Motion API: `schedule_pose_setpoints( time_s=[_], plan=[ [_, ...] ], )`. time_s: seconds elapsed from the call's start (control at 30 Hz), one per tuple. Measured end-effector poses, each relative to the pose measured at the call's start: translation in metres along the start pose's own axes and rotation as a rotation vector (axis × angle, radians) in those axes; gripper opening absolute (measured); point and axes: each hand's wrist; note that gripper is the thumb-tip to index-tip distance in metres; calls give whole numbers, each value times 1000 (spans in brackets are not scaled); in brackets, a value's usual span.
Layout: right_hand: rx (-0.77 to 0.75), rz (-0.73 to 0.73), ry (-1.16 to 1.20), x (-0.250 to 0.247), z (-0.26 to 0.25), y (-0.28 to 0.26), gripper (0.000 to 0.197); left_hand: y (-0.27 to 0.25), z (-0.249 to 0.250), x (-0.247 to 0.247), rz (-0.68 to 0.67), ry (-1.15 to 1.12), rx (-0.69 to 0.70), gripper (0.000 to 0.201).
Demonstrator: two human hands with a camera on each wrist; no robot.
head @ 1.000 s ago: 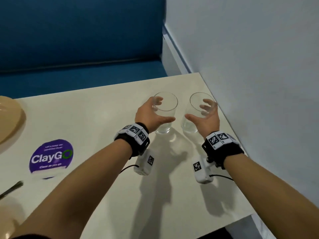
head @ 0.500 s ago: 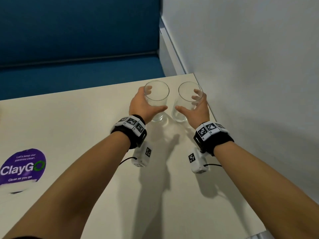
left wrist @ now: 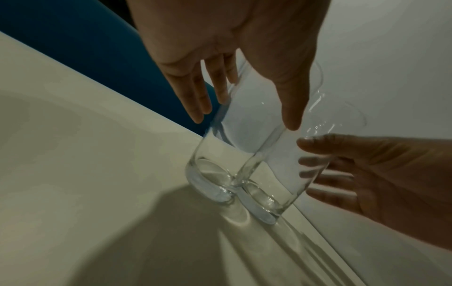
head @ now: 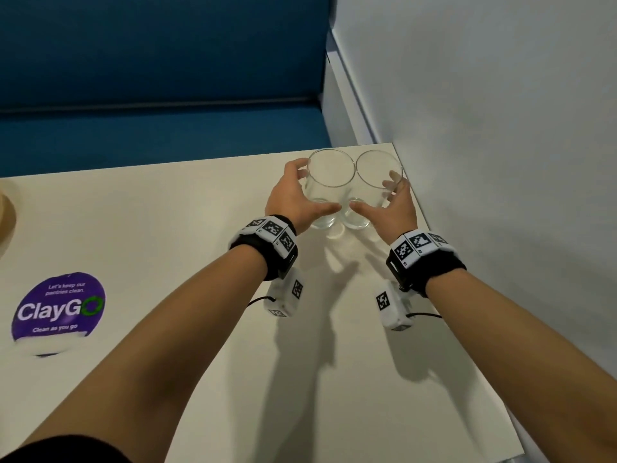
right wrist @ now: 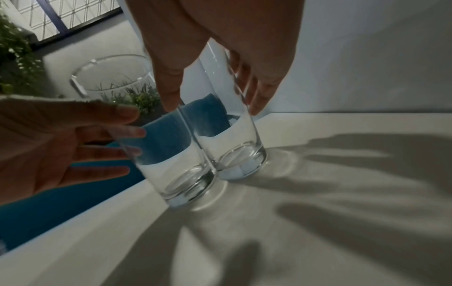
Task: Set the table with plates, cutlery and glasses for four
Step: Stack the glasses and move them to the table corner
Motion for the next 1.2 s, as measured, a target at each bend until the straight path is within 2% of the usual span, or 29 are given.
schedule_pose_setpoints(
  time_s=[0.17, 0.23, 0.33, 0.43, 0.47, 0.6, 0.73, 0.83, 1.0, 1.1, 1.2],
  plan=[
    [176, 115, 24, 15, 13, -51, 93, -31, -28, -46, 43, -18, -14, 91],
    [182, 103, 29, 36, 14, -84, 90, -50, -45, -77, 90, -18, -11, 85],
    [73, 1, -9, 88, -4, -137, 83, -85, -75, -139, 197, 2, 24, 75],
    [-88, -149, -74, 163, -46, -196, 79, -130, -111, -224, 305, 50, 49, 68],
    [-133, -175, -84, 176, -59, -207, 79, -139, -115, -240, 328, 61, 61, 67],
    [-272, -313, -101, 278, -110, -279, 79, -191, -158, -353, 433, 183, 96, 70],
    [-285, -466, -125, 348, -137, -340, 82, -234, -182, -436, 545, 188, 52, 77],
    [-349, -588, -202, 393, -156, -371, 82, -257, -198, -488, 663, 212, 43, 80],
    [-416, -694, -185, 467, -181, -416, 84, -283, -236, -571, 890, 287, 54, 79],
    [-401, -742, -172, 512, -195, -438, 90, -290, -272, -624, 996, 206, 42, 77],
    [-351, -776, -173, 556, -210, -454, 96, -285, -314, -670, 1032, 94, 0, 78]
  ],
)
Point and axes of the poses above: each hand's wrist, its own y-axis towards the middle knuckle, its own x-axis out of the palm, z = x × y
